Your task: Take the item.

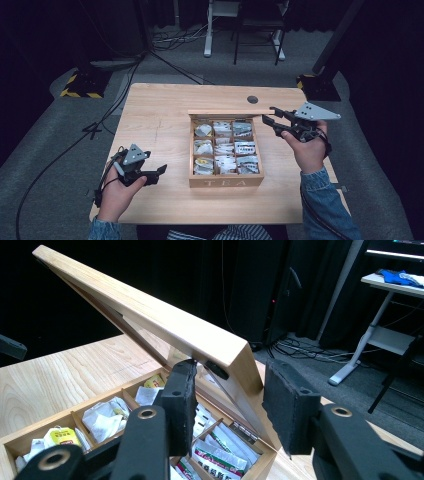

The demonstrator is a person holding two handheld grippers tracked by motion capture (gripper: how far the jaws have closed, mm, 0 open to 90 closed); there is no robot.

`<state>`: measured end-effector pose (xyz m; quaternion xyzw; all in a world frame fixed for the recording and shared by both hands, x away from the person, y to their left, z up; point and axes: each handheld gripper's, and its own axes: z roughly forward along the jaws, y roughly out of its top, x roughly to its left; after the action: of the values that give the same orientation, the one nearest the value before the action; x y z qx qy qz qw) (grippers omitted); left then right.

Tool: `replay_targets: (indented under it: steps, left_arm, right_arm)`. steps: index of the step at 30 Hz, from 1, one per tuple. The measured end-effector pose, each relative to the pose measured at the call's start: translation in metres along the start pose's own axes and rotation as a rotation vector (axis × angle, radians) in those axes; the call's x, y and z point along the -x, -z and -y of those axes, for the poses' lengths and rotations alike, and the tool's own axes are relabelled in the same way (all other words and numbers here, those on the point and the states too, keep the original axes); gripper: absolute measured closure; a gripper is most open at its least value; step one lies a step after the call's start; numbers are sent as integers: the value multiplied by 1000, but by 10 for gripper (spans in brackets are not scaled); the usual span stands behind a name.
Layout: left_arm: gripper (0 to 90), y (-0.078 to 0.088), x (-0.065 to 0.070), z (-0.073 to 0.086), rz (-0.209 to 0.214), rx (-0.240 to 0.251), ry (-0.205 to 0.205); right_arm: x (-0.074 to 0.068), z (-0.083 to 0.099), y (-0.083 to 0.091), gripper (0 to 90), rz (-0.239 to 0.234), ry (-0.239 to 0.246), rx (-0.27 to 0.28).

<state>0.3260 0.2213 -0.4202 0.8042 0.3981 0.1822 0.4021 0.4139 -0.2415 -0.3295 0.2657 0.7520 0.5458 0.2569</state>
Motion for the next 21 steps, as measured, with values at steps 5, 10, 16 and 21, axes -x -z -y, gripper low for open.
replay_targets:
  steps: [5,10,16,21]
  left_arm:
    - [250,-8,17,-18,90,35,-49]
    - [251,-15,26,-28,114,29,-90]
    - [251,-24,43,-42,162,43,-124]
    - [253,-36,60,-58,198,43,-150]
  right_arm:
    - [-1,1,1,577,-2,2,-2]
    - [-1,1,1,576,0,1,-6]
    - [-1,1,0,573,-1,4,-1]
    - [-1,1,0,571,-4,-1,-5]
